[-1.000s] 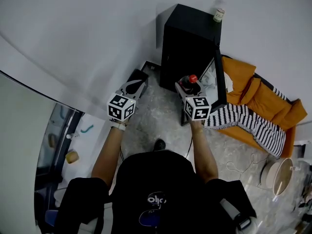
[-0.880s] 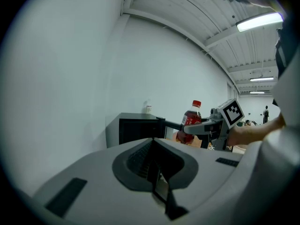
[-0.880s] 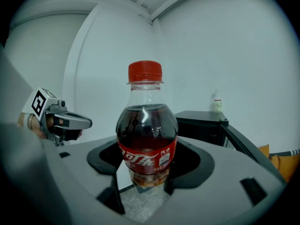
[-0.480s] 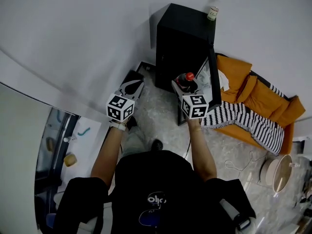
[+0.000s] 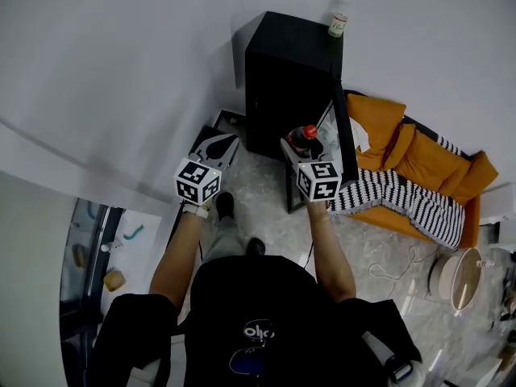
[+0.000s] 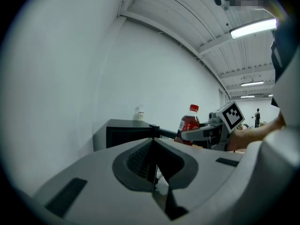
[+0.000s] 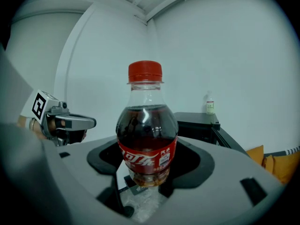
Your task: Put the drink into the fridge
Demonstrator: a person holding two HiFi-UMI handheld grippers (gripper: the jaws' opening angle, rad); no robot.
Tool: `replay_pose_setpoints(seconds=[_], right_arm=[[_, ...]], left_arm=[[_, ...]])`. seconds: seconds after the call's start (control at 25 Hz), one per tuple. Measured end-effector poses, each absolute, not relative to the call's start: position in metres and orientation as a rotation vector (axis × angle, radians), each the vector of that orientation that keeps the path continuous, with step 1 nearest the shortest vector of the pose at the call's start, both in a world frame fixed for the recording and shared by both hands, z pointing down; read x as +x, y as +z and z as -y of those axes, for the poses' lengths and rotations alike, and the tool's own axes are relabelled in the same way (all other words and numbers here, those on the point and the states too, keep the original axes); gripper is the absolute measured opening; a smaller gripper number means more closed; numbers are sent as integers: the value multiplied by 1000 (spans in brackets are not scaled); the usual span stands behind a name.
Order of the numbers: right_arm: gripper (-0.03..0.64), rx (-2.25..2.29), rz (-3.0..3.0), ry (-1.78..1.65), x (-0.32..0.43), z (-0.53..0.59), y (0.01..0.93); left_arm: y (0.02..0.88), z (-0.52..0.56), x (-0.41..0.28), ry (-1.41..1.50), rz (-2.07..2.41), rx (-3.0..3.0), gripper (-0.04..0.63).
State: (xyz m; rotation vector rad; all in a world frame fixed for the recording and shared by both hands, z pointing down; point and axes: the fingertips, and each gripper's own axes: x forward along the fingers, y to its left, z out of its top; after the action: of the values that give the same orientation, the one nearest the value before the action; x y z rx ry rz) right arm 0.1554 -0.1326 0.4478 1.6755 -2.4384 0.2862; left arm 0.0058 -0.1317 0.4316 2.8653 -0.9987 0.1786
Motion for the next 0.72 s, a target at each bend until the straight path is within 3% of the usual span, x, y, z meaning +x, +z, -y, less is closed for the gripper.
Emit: replay_pose_setpoints(seconds=[0.72], right_arm=[[314, 1711, 2378, 311, 129, 243, 451]], left_arm=[[439, 254, 7, 155, 830, 2875, 6]])
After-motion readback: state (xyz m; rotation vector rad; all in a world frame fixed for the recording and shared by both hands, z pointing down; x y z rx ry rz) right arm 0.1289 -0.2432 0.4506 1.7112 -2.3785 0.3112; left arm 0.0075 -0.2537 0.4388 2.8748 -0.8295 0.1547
